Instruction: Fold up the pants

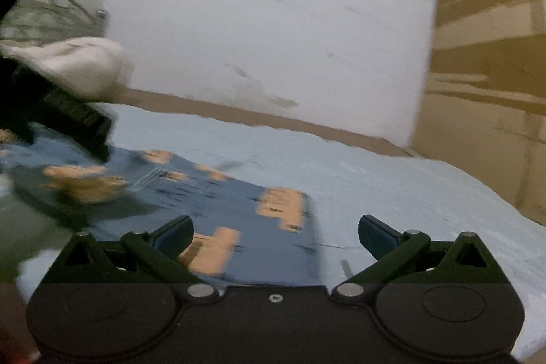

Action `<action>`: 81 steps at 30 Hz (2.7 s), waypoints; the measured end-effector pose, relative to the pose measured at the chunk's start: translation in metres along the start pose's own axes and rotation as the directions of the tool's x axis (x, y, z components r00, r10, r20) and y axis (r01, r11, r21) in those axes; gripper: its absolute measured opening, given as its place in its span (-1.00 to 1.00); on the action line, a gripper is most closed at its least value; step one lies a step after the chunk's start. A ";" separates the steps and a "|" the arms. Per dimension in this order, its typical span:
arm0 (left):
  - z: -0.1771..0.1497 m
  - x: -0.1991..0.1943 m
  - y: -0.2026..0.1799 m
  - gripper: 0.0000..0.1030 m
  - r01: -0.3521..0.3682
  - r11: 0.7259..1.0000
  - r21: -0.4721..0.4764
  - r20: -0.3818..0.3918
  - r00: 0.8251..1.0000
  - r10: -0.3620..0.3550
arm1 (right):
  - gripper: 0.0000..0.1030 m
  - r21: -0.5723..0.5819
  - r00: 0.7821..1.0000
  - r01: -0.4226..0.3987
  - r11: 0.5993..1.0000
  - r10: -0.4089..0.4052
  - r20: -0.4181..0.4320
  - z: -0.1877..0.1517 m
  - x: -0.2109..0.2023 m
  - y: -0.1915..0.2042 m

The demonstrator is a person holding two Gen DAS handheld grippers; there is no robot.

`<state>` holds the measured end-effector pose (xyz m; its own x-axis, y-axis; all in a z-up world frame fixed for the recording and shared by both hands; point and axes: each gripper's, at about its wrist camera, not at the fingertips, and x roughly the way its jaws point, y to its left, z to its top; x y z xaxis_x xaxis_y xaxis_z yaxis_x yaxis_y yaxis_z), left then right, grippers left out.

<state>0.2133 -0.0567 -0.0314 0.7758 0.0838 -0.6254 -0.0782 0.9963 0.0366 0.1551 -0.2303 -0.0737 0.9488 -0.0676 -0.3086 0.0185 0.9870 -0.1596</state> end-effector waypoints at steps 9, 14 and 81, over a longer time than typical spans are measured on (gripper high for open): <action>-0.028 0.007 0.021 1.00 0.006 1.000 0.014 0.040 0.999 -0.007 | 0.99 0.036 0.990 0.128 0.991 -0.125 -0.072 -0.032 0.023 -0.045; -0.023 0.001 0.020 0.99 0.011 1.000 0.022 0.054 0.998 -0.012 | 0.99 0.029 0.989 0.139 0.990 -0.137 -0.053 -0.040 0.022 -0.049; 0.020 -0.013 0.178 0.99 -0.261 0.961 -0.094 0.044 0.963 0.266 | 0.99 -0.174 0.993 -0.111 0.979 0.115 0.012 0.060 0.061 0.070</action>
<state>0.2015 0.1201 -0.0012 0.7537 0.3466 -0.5583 -0.3363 0.9334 0.1256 0.2336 -0.1568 -0.0475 0.9484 0.0478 -0.3133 -0.1419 0.9480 -0.2848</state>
